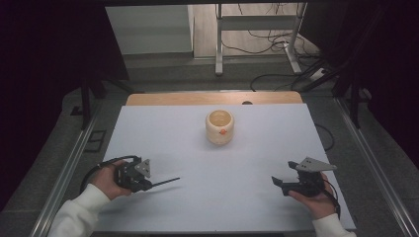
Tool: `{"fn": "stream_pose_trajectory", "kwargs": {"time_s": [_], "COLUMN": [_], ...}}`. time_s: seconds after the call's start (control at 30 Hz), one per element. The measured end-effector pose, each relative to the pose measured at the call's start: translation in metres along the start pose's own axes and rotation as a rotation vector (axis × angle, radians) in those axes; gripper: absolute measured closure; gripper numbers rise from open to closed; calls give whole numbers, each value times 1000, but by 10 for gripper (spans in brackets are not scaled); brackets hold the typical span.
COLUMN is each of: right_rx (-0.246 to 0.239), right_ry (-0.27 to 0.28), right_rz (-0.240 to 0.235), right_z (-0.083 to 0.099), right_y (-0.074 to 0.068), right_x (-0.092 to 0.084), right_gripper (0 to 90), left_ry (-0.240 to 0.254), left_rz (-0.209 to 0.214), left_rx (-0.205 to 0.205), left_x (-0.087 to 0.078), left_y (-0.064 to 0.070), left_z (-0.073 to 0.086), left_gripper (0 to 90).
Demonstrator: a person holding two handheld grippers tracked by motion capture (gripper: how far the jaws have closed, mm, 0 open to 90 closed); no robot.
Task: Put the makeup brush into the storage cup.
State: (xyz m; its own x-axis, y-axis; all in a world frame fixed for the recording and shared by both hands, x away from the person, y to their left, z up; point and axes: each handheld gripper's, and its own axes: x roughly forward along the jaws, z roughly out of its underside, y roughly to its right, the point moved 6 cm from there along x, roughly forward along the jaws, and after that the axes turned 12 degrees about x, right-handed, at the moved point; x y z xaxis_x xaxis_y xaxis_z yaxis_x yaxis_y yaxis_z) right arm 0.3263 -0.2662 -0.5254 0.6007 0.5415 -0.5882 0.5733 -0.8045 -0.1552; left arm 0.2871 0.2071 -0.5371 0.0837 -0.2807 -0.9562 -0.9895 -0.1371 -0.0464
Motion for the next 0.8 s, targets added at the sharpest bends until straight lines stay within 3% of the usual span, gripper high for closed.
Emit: {"fn": "stream_pose_trajectory", "kwargs": {"time_s": [0.33, 0.6, 0.8], "right_rx": [-4, -10, -14], "right_ry": [1, -1, -3], "right_rz": [2, 5, 4], "right_z": [0, 0, -1], "right_y": [-1, -2, -4], "right_x": [0, 1, 1], "right_gripper": [159, 159, 159], "left_ry": [40, 65, 72], "left_rz": [-7, -17, -30], "left_rx": [-49, -65, -123], "left_x": [-2, -1, -1], "left_y": [6, 7, 7], "left_z": [-12, -18, -23], "left_gripper": [837, 837, 837]}}
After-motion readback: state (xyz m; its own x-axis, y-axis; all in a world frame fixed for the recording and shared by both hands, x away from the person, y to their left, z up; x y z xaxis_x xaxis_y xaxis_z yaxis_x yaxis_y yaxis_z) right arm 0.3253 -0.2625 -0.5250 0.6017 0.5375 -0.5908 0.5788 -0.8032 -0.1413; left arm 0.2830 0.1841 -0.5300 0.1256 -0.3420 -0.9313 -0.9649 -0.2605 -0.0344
